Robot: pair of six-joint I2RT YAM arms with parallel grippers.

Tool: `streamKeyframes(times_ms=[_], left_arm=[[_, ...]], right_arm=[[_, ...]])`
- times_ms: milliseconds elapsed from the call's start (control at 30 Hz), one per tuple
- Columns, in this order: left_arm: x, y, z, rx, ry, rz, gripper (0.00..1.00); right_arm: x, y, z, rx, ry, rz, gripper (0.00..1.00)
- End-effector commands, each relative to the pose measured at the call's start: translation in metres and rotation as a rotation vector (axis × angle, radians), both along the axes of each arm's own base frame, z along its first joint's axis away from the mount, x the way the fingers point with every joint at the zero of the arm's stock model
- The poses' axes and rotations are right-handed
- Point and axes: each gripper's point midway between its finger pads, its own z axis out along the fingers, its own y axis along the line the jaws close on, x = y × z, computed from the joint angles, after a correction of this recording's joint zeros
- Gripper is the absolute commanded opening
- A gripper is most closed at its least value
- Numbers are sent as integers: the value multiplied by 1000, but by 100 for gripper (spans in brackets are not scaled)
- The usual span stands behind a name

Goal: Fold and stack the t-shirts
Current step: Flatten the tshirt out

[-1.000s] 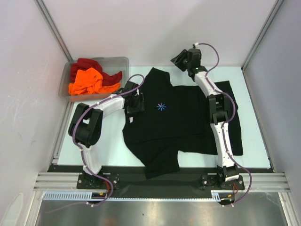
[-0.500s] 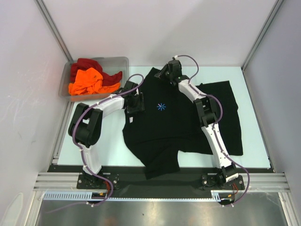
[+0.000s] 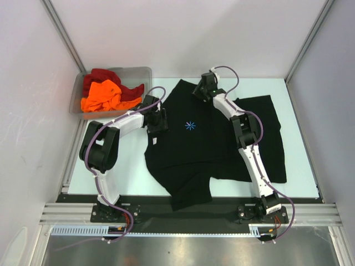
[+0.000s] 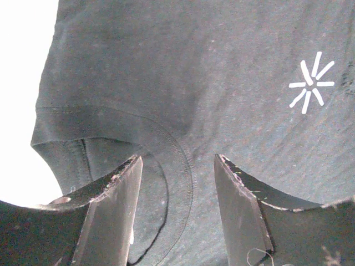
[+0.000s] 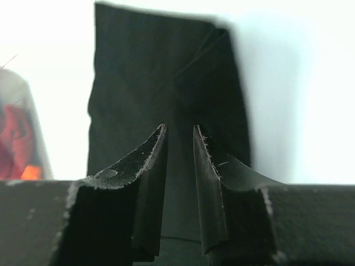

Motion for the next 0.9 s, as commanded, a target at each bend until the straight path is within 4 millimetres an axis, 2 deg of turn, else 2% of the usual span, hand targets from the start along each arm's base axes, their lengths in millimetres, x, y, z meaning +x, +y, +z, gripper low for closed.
streamKeyframes(times_ms=[0, 33, 100, 133, 200, 233, 267, 300, 333, 433, 467, 533, 567, 600, 667, 700, 767, 800, 833, 867], left_arm=[[9, 4, 21, -29, -58, -3, 61], [8, 5, 21, -25, -55, -5, 61], [11, 7, 25, -25, -64, -5, 61], [12, 6, 27, -27, -69, -9, 61], [17, 6, 34, -28, -85, -16, 61], [17, 6, 34, -23, -85, -23, 61], [18, 6, 36, -22, -89, -26, 61], [23, 4, 41, -26, -104, -27, 61], [25, 4, 41, -23, -107, -30, 62], [35, -1, 46, -32, -121, -42, 63], [37, -5, 46, -43, -122, -56, 64], [45, -14, 47, -61, -138, -83, 67], [51, -20, 52, -78, -165, -93, 67], [56, -26, 53, -91, -176, -102, 68], [64, -40, 60, -110, -207, -123, 69], [76, -47, 64, -107, -227, -126, 71], [79, -56, 61, -51, -225, -120, 74], [93, -56, 73, -4, -274, -92, 78], [97, -56, 65, 45, -278, -80, 79], [98, -64, 65, 70, -295, -83, 80]], right_arm=[[22, -69, 12, -131, -23, -120, 31], [30, -90, 22, -156, -40, -147, 31], [34, -117, 32, -236, -52, -165, 32], [40, -144, 54, -254, -79, -210, 33], [40, -171, 75, -277, -91, -237, 33], [40, -190, 103, -270, -115, -269, 34], [36, -198, 114, -260, -113, -275, 34], [34, -195, 129, -240, -132, -242, 35], [29, -197, 160, -236, -173, -231, 37], [8, -209, 178, -305, -139, -226, 48], [-5, -220, 186, -317, -103, -235, 58], [-22, -234, 178, -304, -26, -232, 61], [-36, -240, 180, -298, 17, -233, 64], [-46, -253, 162, -282, 81, -223, 65], [-63, -256, 145, -268, 162, -195, 65], [-69, -277, 139, -259, 196, -217, 65], [-86, -288, 122, -280, 277, -204, 64], [-90, -295, 116, -301, 302, -211, 64], [-95, -303, 112, -317, 326, -218, 64], [-103, -309, 106, -339, 362, -220, 64]])
